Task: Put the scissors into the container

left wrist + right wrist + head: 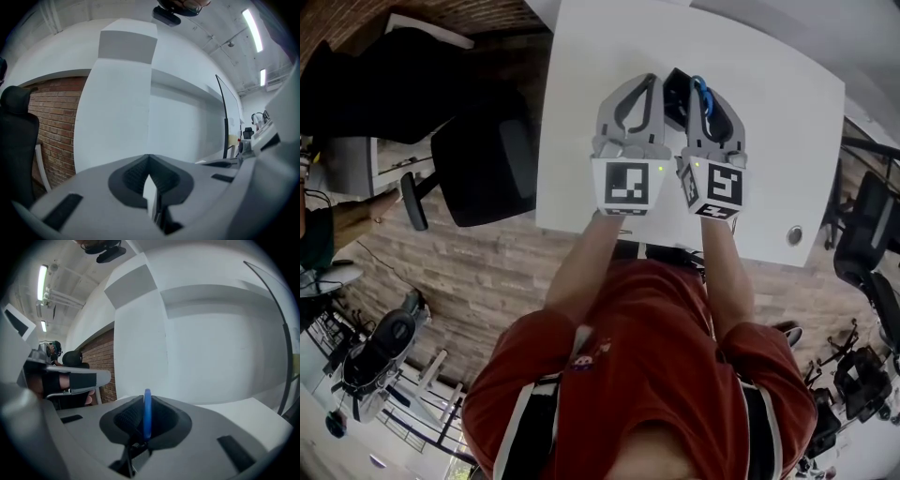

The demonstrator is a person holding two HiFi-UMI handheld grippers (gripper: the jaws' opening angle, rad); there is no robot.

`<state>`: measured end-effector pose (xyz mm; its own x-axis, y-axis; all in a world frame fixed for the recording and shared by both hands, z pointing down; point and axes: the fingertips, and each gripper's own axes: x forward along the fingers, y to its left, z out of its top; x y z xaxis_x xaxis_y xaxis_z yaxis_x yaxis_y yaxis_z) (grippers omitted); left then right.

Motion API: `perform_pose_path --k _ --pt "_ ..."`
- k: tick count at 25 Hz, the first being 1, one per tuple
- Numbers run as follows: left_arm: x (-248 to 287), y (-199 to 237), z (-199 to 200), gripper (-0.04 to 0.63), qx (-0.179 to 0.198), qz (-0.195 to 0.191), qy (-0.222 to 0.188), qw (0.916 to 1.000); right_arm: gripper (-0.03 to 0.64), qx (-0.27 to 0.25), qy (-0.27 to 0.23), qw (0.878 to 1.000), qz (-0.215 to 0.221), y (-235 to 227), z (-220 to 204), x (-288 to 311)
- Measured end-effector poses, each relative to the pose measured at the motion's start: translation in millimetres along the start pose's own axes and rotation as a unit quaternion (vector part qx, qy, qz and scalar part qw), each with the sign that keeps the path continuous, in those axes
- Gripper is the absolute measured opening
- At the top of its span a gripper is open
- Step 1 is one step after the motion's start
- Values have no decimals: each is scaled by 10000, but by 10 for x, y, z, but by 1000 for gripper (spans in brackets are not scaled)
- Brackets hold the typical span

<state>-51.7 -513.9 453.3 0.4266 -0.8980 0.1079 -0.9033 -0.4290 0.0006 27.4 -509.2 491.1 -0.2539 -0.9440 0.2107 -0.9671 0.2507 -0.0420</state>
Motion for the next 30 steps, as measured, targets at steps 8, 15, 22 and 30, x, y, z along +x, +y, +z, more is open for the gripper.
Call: perform_pose_path --k 8,15,22,30 --pt "10 -6 -68 12 -48 14 46 10000 55 33 125 9999 -66 -8 -130 22" --pt "1 -12 -105 12 -72 38 91 9999 55 99 321 9994 32 36 -216 87" --pt "5 -15 -122 12 -103 41 111 9999 57 -83 426 9991 -25 52 -253 102" --pt "0 0 -124 12 -109 50 97 9999 66 26 427 9991 -13 50 -268 110"
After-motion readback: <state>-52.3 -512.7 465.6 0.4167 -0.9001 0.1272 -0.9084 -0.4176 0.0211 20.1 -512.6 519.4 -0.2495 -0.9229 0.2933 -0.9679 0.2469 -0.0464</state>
